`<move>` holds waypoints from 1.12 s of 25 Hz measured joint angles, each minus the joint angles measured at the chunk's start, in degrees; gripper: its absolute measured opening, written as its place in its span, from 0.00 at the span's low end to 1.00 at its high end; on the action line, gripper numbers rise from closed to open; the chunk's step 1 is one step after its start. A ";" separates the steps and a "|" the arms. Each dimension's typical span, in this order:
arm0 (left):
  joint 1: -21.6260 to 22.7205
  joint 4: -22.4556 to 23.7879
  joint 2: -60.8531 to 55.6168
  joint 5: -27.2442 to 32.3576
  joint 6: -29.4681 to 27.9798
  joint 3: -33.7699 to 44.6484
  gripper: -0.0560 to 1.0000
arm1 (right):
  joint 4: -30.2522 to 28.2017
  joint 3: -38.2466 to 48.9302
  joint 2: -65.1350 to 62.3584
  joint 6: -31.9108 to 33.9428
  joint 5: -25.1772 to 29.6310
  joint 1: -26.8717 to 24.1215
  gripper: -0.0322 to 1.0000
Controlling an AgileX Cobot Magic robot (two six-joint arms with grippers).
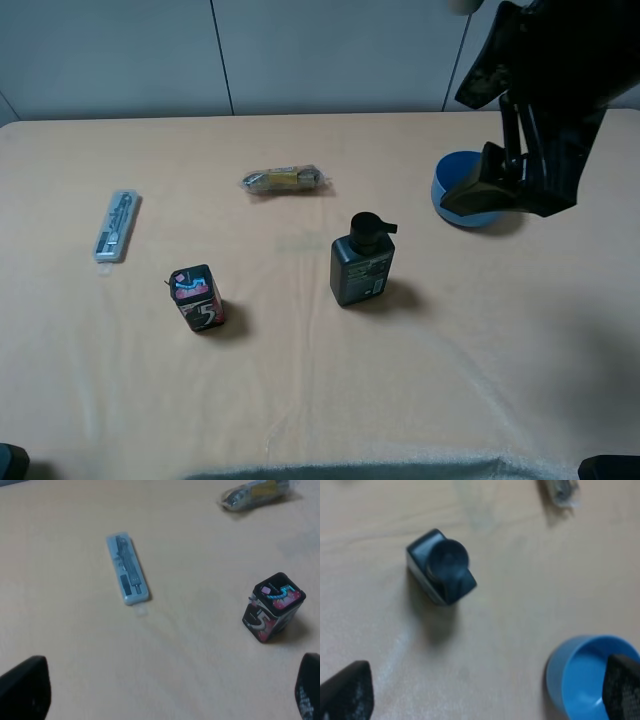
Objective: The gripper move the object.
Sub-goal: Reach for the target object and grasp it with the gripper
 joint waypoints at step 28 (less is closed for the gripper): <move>0.00 0.00 0.00 0.00 0.00 0.00 0.99 | -2.32 -5.97 19.81 -10.27 -2.22 8.42 0.70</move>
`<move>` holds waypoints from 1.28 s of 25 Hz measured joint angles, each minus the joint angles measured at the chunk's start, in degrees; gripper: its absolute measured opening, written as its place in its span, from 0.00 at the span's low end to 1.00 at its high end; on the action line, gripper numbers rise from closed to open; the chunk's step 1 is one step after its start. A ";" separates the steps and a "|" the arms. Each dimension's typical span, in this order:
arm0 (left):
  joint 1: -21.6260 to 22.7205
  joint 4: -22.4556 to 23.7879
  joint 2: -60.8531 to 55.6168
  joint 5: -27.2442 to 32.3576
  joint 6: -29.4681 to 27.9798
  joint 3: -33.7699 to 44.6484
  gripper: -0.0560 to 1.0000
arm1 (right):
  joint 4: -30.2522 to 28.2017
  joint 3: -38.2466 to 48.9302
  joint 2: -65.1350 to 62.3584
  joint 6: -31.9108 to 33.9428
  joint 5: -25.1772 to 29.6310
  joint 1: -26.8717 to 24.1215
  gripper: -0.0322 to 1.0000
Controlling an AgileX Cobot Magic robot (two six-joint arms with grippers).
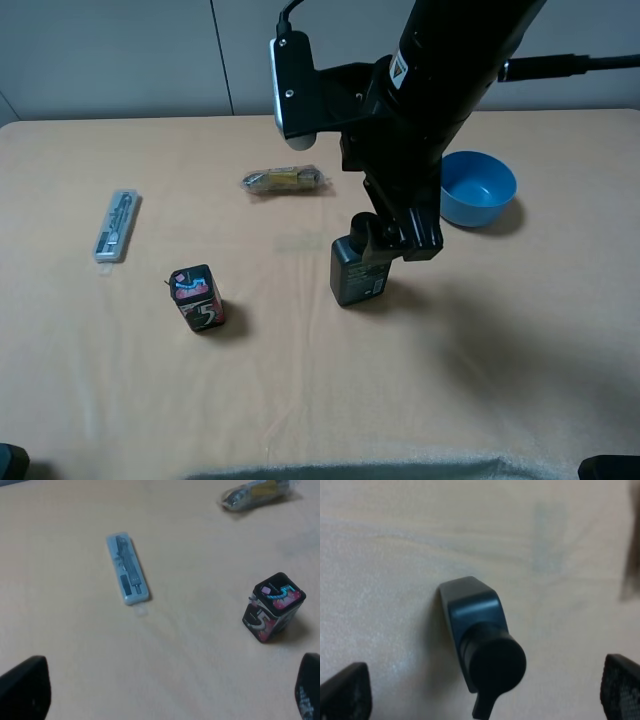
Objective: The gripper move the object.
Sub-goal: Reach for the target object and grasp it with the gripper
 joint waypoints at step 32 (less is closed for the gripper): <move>0.00 0.00 0.00 0.00 0.00 0.00 0.99 | 3.35 3.64 8.94 -6.61 -9.03 -5.17 0.70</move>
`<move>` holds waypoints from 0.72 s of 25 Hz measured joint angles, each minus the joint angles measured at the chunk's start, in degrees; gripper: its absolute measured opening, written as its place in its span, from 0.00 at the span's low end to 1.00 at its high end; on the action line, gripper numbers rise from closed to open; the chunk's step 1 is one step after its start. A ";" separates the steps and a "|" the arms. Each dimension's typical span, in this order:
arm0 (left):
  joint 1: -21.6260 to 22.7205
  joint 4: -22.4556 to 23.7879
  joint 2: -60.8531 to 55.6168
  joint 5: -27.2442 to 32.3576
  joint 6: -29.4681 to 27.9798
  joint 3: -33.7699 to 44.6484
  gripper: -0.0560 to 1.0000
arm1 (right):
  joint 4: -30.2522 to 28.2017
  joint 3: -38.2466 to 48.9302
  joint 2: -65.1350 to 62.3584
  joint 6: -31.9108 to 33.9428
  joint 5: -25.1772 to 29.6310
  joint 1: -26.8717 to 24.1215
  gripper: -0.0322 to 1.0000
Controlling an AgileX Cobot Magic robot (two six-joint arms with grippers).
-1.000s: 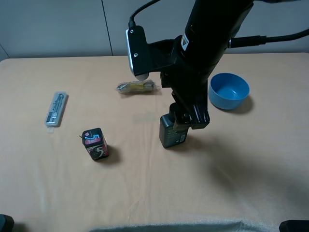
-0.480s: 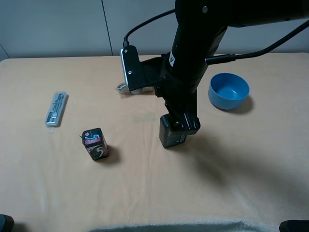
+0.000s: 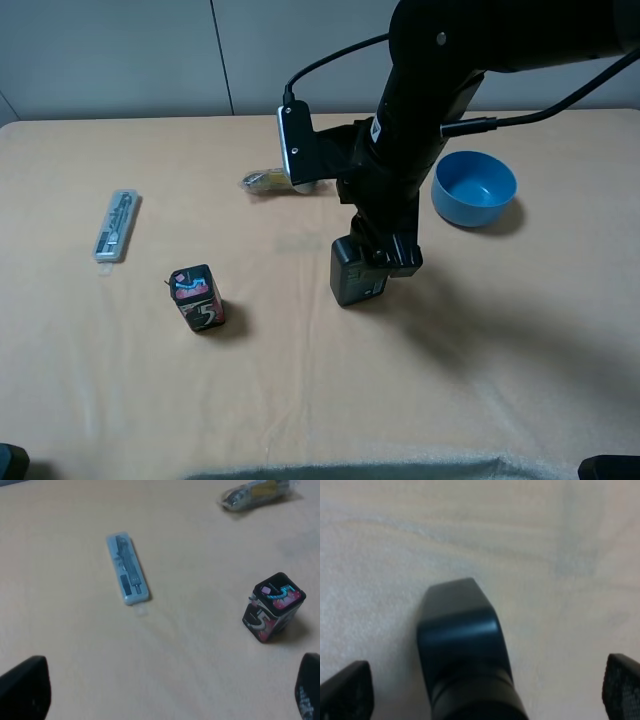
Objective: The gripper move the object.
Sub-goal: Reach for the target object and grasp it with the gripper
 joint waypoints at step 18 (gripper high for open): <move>0.00 0.00 0.00 0.00 0.00 0.00 0.99 | 1.72 8.75 0.08 -2.24 -9.80 -0.61 0.70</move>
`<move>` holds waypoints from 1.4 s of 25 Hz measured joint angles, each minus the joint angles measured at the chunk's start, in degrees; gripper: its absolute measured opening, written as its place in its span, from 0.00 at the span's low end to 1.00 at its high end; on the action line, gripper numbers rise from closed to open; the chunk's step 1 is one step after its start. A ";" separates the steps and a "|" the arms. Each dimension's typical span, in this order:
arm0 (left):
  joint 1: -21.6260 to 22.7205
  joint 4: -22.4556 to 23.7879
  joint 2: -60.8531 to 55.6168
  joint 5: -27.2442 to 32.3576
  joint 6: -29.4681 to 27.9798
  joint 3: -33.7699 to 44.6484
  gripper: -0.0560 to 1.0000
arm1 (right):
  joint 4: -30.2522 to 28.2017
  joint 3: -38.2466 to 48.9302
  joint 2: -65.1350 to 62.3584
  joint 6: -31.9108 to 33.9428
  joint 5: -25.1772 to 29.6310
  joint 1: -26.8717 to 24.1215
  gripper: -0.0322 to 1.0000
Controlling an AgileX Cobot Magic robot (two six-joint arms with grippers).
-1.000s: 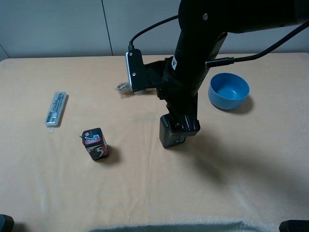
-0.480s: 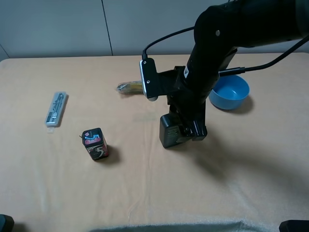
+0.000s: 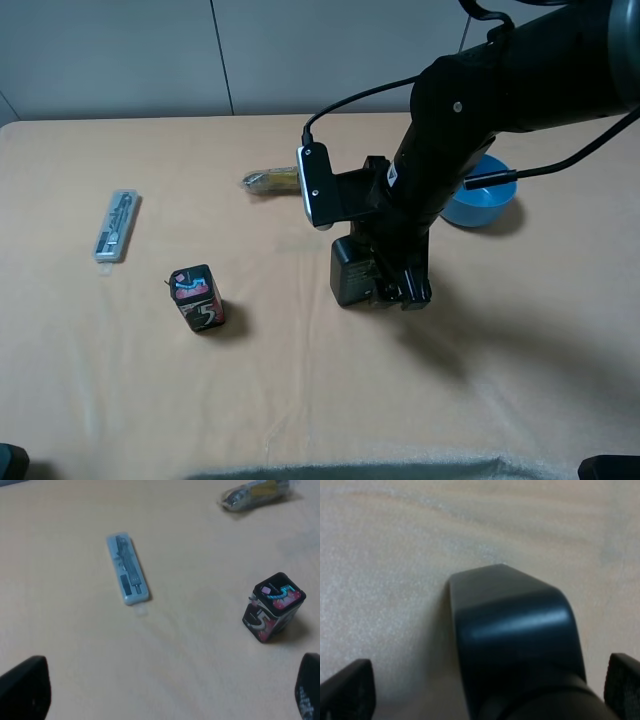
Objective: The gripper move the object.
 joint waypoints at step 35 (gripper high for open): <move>0.00 0.00 0.00 0.00 0.00 0.00 0.99 | 2.54 -0.86 0.88 -0.01 0.24 0.00 0.32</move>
